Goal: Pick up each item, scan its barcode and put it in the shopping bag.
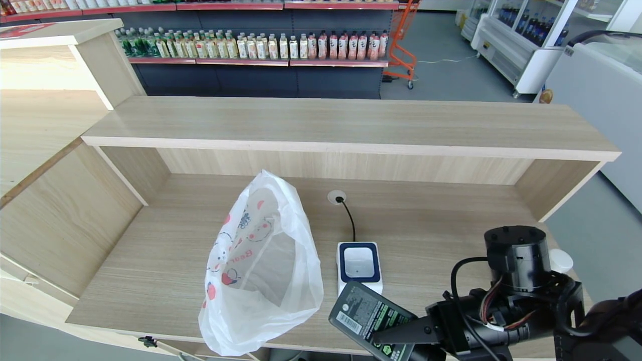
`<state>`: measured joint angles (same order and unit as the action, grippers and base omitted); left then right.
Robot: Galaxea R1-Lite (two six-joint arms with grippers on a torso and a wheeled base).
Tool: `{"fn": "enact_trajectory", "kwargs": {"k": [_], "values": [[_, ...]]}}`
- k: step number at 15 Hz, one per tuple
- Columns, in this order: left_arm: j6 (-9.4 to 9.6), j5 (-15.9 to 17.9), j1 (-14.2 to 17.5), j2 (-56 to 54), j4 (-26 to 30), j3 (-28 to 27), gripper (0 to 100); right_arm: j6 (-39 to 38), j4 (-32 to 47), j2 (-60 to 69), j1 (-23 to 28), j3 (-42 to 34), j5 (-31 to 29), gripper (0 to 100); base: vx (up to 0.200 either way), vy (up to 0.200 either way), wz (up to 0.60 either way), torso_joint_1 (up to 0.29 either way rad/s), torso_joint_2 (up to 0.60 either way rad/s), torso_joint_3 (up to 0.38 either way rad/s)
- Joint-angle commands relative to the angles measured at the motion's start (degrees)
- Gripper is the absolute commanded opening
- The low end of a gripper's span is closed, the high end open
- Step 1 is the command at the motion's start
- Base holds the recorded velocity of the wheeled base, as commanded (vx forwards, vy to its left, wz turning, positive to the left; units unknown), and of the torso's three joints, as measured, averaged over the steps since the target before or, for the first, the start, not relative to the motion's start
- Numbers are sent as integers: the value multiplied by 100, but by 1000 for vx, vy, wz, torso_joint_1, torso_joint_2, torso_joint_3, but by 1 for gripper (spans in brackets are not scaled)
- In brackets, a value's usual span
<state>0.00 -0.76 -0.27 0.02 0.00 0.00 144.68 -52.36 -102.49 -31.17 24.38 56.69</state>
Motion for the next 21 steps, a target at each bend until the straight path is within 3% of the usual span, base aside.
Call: {"fn": "enact_trajectory", "kwargs": {"k": [1, 11, 12, 14, 17, 18, 20, 21], "values": [[0, -4, 0, -2, 0, 0, 100, 8, -2, -35, -12, 5, 0, 0, 0, 0, 0, 0, 0, 0], [0, -4, 0, -2, 0, 0, 100, -36, 50, -26, -21, -39, 115, 0, 0, 0, 0, 0, 0, 0], [0, -4, 0, -2, 0, 0, 100, -414, 112, 115, -21, -56, 97, 0, 0, 0, 0, 0, 0, 0], [0, -4, 0, -2, 0, 0, 100, -1873, 200, 651, 129, -30, -299, 0, 0, 0, 0, 0, 0, 0], [0, -4, 0, -2, 0, 0, 100, -4492, 666, 2497, 1298, -522, -1397, 0, 0, 0, 0, 0, 0, 0], [0, -4, 0, -2, 0, 0, 100, -5222, 973, 2901, 1342, -478, -1494, 0, 0, 0, 0, 0, 0, 0], [0, -4, 0, -2, 0, 0, 100, -7234, 1052, 3543, 1983, -258, -1511, 0, 0, 0, 0, 0, 0, 0], [0, -4, 0, -2, 0, 0, 100, -8685, 1070, 3833, 2396, -241, -1661, 0, 0, 0, 0, 0, 0, 0]]}}
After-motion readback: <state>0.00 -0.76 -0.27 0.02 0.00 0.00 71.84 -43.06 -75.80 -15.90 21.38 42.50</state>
